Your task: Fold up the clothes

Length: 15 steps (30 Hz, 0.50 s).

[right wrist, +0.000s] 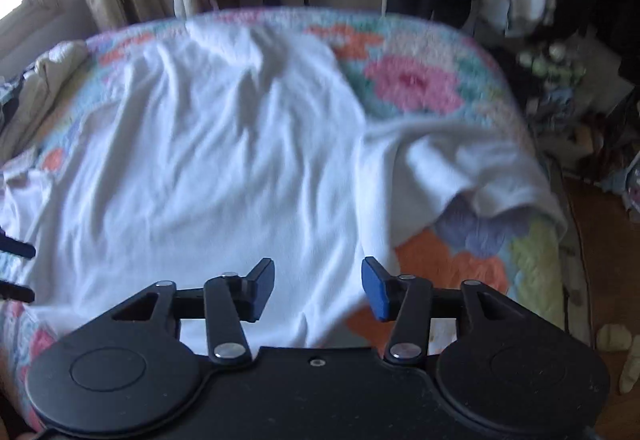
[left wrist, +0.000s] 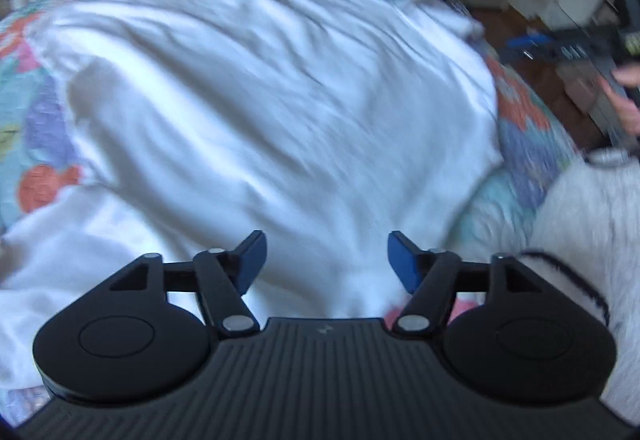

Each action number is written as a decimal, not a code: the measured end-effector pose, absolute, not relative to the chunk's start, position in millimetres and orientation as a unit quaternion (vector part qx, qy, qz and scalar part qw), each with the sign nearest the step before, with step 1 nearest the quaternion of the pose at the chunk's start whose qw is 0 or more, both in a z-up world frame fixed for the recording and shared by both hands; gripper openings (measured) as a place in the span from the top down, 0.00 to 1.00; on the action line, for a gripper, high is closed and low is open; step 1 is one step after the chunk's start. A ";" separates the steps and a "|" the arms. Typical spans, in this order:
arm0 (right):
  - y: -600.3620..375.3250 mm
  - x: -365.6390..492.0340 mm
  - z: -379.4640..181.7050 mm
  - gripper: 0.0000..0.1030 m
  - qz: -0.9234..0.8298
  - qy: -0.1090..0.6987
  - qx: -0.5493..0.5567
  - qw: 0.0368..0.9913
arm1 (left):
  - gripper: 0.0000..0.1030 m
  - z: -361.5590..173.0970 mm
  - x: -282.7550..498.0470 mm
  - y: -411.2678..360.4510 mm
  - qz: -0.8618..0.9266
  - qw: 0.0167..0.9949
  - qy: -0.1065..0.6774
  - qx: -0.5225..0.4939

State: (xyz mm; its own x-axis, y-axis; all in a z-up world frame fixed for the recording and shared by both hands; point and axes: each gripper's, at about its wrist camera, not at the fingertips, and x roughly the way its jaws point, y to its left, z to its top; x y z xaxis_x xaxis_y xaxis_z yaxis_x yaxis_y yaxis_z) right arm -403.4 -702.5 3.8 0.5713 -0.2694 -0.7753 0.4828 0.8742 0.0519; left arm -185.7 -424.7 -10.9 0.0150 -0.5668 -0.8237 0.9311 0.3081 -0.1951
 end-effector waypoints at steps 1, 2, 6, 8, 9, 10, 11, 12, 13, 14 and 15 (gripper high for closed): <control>-698.8 -401.1 11.9 0.44 -0.209 0.400 0.129 0.883 | 0.32 -3.5 -173.3 -420.8 -0.542 0.694 0.432 0.197; -696.0 -395.9 18.5 0.43 -0.202 0.391 0.131 0.888 | 0.32 3.9 -160.9 -416.9 -0.533 0.706 0.427 0.186; -689.9 -360.9 33.4 0.42 -0.168 0.368 0.145 0.903 | 0.32 23.3 -101.2 -414.3 -0.467 0.760 0.430 0.140; -687.2 -334.6 29.5 0.42 -0.137 0.370 0.171 0.903 | 0.32 33.7 -72.5 -409.9 -0.426 0.792 0.421 0.117; -683.7 -320.0 25.4 0.42 -0.121 0.380 0.178 0.899 | 0.31 39.7 -62.1 -407.6 -0.421 0.801 0.412 0.106; -678.1 -305.7 22.2 0.42 -0.110 0.388 0.174 0.898 | 0.28 46.3 -48.6 -403.2 -0.418 0.808 0.405 0.087; -672.4 -291.7 21.1 0.42 -0.103 0.392 0.162 0.900 | 0.24 48.9 -38.3 -403.3 -0.416 0.812 0.404 0.074; -669.7 -276.5 21.3 0.42 -0.096 0.393 0.153 0.901 | 0.23 49.7 -24.2 -405.7 -0.413 0.812 0.409 0.060; -671.5 -260.1 22.3 0.42 -0.090 0.392 0.153 0.903 | 0.23 48.2 -10.0 -412.6 -0.407 0.810 0.418 0.053; -675.5 -243.2 23.6 0.42 -0.086 0.389 0.157 0.904 | 0.23 44.4 2.4 -423.4 -0.399 0.813 0.420 0.058; -682.3 -226.3 24.9 0.42 -0.084 0.384 0.162 0.905 | 0.23 40.4 14.6 -434.4 -0.390 0.816 0.421 0.064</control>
